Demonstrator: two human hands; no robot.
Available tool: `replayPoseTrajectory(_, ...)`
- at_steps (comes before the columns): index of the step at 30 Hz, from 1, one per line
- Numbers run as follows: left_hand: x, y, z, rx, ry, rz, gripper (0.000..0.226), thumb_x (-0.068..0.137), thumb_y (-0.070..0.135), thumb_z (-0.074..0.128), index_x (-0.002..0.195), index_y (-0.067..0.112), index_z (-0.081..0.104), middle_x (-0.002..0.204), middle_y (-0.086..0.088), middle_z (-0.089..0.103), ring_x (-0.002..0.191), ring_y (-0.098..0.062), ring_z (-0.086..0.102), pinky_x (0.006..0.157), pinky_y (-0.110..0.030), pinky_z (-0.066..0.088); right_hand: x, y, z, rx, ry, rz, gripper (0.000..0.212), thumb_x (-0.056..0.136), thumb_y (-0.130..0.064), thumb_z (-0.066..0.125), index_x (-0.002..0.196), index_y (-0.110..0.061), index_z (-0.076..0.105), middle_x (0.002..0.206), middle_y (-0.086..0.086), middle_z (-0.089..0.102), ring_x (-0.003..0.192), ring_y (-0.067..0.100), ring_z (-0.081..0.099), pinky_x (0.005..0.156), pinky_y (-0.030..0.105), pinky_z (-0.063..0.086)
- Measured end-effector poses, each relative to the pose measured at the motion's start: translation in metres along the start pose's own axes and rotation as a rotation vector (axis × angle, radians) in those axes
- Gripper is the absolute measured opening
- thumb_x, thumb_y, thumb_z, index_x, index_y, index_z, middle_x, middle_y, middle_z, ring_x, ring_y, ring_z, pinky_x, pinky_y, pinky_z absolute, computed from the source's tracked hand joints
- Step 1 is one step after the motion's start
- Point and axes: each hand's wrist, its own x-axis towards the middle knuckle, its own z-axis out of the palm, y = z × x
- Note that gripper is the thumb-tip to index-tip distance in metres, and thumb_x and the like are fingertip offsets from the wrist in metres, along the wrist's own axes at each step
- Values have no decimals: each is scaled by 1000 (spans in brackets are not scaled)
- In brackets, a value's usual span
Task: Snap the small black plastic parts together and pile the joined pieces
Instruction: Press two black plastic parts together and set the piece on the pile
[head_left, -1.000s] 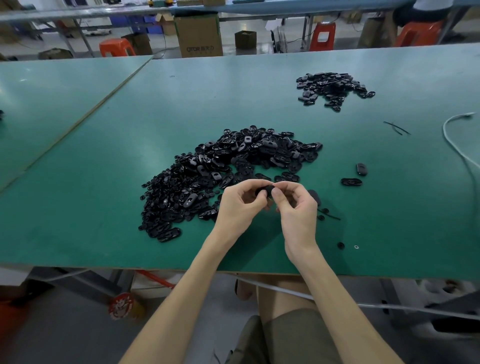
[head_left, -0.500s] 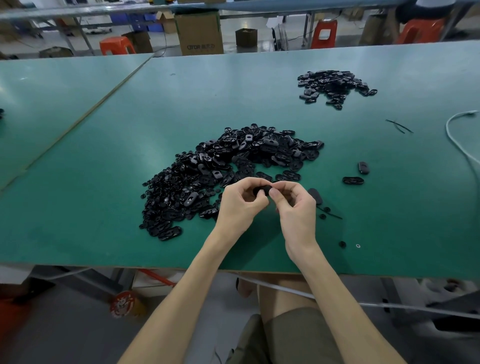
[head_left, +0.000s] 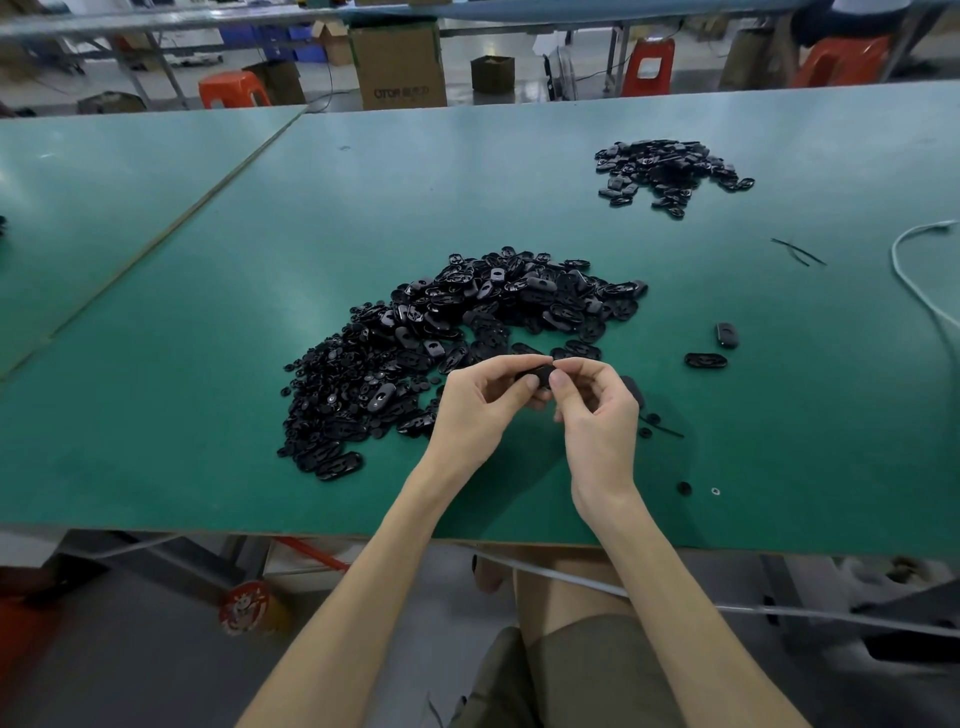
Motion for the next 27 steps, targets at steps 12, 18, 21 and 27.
replayPoseTrajectory(12, -1, -3, 0, 39, 16, 11, 24, 98, -6, 60, 112, 7, 76, 93, -8, 79, 80, -20, 76, 80, -25, 59, 0, -1, 0, -8, -18, 4, 12, 99, -5, 66, 96, -16, 69, 76, -12, 70, 67, -2, 63, 67, 15, 51)
replayPoseTrajectory(18, 0, -6, -1, 29, 7, 13, 21, 100, 0, 62, 116, 7, 75, 97, -5, 80, 86, -21, 77, 82, -27, 60, -1, -2, 1, 5, -9, 5, 11, 101, -6, 65, 98, -16, 69, 81, -9, 71, 68, -2, 64, 67, 15, 51)
replayPoseTrajectory(21, 1, -5, 1, 89, 45, 12, 19, 99, 2, 64, 113, 7, 75, 96, -4, 79, 84, -20, 76, 77, -31, 59, 0, -1, 2, 6, 13, 19, 12, 102, -9, 64, 103, -20, 68, 91, -6, 71, 75, 0, 63, 70, 18, 52)
replayPoseTrajectory(27, 41, 42, 10, 263, 120, 88, 17, 95, 6, 70, 107, 13, 79, 89, 3, 78, 76, -15, 74, 73, -25, 57, 0, -2, 5, -104, -22, 41, 17, 102, -12, 64, 111, -26, 67, 102, -3, 70, 92, 8, 66, 86, 34, 57)
